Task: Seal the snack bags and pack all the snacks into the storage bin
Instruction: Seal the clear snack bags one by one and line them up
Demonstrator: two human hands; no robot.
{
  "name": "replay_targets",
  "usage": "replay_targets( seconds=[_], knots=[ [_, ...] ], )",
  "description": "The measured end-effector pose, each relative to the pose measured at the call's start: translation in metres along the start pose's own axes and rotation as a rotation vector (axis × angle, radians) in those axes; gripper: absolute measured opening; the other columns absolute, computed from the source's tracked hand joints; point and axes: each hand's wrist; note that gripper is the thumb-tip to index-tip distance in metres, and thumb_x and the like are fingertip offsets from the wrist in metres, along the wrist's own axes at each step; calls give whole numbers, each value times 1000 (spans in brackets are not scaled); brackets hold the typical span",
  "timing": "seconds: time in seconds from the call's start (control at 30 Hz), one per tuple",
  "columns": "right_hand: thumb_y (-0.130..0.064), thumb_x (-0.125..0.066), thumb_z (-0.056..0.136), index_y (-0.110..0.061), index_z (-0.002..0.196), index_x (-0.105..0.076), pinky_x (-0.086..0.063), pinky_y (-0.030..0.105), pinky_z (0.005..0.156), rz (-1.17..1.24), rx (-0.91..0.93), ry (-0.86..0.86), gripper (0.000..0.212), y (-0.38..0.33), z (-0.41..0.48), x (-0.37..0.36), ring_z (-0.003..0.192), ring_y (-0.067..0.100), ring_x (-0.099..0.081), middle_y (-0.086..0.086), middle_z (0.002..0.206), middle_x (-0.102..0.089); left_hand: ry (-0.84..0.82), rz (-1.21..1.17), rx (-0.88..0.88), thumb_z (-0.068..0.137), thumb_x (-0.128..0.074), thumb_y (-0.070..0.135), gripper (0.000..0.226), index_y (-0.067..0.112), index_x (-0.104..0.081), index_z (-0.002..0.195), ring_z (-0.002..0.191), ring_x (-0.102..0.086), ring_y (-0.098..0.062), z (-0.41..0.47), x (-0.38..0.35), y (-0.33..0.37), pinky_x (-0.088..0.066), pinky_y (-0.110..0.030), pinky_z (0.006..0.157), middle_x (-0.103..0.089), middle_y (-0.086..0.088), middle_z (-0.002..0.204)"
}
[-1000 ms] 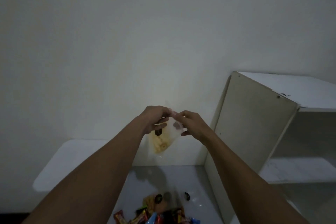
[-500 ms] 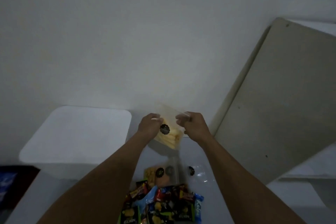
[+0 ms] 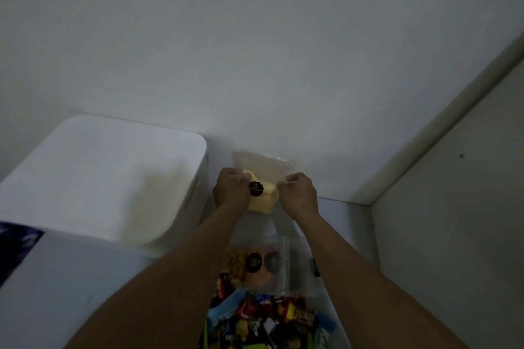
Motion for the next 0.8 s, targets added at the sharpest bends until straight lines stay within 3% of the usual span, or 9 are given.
replay_targets(
  seconds=[0.27,0.4,0.5,0.57,0.7,0.8],
  knots=[
    [-19,-58,95,-9,133,-56,-40,20,80,34,-12,-10,39,2,2,1,111,24,-60,11,126,-62,-37,-15,19,93,-64,26,37,13,-55,127,115,-58,-31,7,-2,-2,-50,-38,97,-61,-11,130],
    [-23,-61,93,-12,135,-52,-41,20,74,-37,4,-60,45,8,-13,14,97,17,-58,10,125,-63,-49,109,-37,90,-60,9,43,15,-50,132,113,-58,-31,-10,10,-8,-50,-35,86,-58,-11,128],
    [-28,-62,92,-13,136,-51,-47,25,81,-178,27,-107,48,19,-36,21,109,22,-60,10,127,-62,-281,190,-167,85,-53,-3,34,16,-60,113,99,-59,-27,-26,12,-25,-46,-29,75,-63,-11,118],
    [-30,-63,91,-13,130,-53,-51,32,87,-303,29,-123,44,25,-54,21,110,26,-60,10,125,-60,-466,351,-259,86,-49,-5,39,14,-64,116,105,-59,-22,-39,13,-32,-42,-24,80,-64,-10,121],
    [-44,-71,82,-12,97,-53,-49,30,69,-510,-9,-174,39,33,-88,14,86,22,-59,6,97,-60,-708,687,-348,94,-49,5,40,13,-61,131,128,-51,-23,-57,16,-44,-42,-30,106,-56,-6,139],
    [-41,-78,75,-14,93,-48,-40,27,60,-522,-73,-173,44,42,-107,5,80,21,-55,2,88,-53,-703,722,-393,93,-52,9,31,13,-70,119,118,-58,-26,-63,23,-55,-48,-35,101,-63,-9,130]
  ],
)
Point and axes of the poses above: each hand's wrist, its own z-axis towards the middle knuckle, its own x-axis out of the back of the hand, y = z × x
